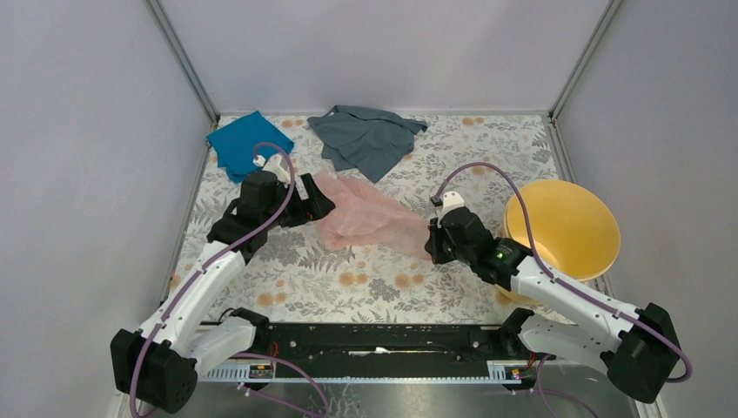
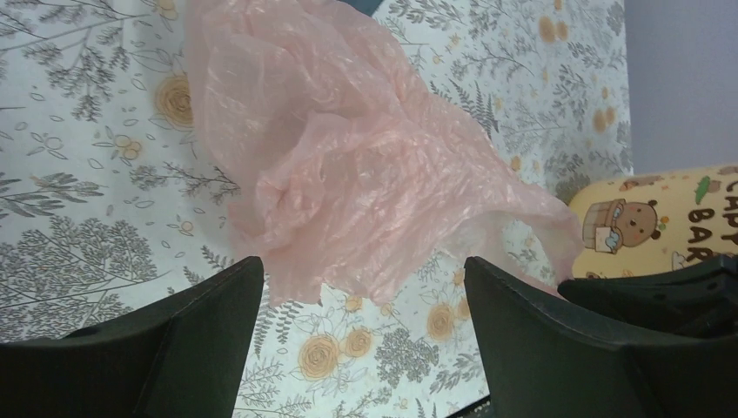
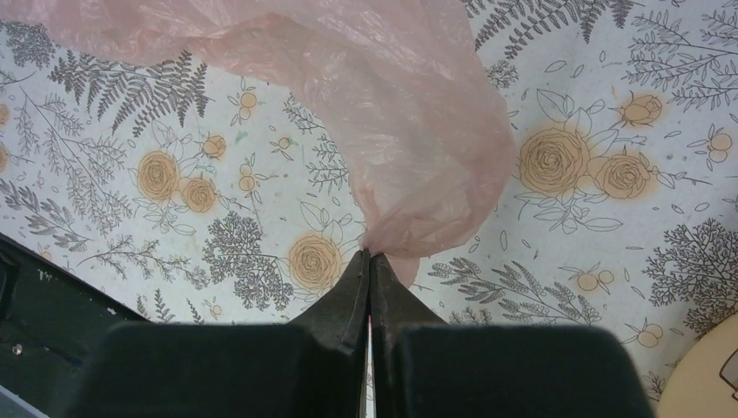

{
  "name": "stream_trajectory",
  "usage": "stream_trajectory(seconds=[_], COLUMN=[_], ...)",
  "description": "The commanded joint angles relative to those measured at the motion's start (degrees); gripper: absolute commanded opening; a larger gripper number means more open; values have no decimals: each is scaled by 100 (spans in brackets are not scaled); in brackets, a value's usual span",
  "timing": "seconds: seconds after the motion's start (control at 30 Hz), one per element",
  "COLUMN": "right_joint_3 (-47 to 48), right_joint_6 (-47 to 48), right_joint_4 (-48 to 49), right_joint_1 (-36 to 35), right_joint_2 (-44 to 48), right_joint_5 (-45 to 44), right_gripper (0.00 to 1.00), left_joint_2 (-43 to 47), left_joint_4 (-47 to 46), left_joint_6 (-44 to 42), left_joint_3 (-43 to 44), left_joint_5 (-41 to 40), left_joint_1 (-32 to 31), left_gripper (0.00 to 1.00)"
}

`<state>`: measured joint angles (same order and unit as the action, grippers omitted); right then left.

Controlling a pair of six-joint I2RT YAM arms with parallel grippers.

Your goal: Put the trash bags into the trash bin

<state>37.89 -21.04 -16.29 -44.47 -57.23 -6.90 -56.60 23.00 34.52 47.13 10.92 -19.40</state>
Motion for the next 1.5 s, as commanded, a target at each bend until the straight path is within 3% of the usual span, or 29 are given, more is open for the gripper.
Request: stream_trajectory(seconds=[0.0,0.17,0.3,0.37,0.6,0.9,1.0,1.4,1.47], right_joint_3=[263,197,101,57,20,25,-52,-87,-84], right_joint_6=[55,102,73,71,155,179,178,172,139], right_joint_4=[215,273,346,367,377,457,505,509,522], right_joint_1=[7,7,8,8,6,8,8,8,4], right_joint_2=[-130,-176,-108,-72,-72,-134,-102,-119,-148], right_joint_5=[-79,-68,-24,-22,6,92,75,116,147], right_gripper=[0,0,0,0,0,0,0,0,0], left_joint_2=[-199,-1088,-1686,-1881,-2492,-3172,-3375,-3443,-3428], left_joint_4=[-173,16,153,197,483,998,1222,1584,1561], left_joint_6=[-119,-500,-808,-989,-1414,-1702,-1873,-2359,-2437], left_joint_3=[297,920,1262,1364,1645,2417,2592,3078,3048], left_joint_5=[-437,-229,-620,-839,-1004,-1555,-1945,-2538,-2402], left_joint_1=[24,-22,-225,-356,-538,-728,-836,-977,-962], left_gripper=[87,82,66,63,72,71,64,58,61])
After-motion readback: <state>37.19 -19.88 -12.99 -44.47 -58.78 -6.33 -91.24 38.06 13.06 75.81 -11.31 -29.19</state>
